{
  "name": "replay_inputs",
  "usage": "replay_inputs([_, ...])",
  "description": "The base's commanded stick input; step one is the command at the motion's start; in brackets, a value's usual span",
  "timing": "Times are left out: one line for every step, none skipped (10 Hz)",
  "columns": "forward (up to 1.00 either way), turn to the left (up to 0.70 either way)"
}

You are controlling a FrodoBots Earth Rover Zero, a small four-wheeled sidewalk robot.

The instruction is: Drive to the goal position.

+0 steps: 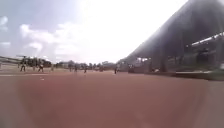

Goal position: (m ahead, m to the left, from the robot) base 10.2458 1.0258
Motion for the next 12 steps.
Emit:
replay_inputs([0.7, 0.0])
replay_inputs([0.7, 0.0])
replay_inputs([0.7, 0.0])
replay_inputs([0.7, 0.0])
replay_inputs([0.7, 0.0])
replay_inputs([0.7, 0.0])
replay_inputs([0.7, 0.0])
replay_inputs([0.7, 0.0])
replay_inputs([0.7, 0.0])
replay_inputs([0.7, 0.0])
replay_inputs([0.7, 0.0])
replay_inputs([0.7, 0.0])
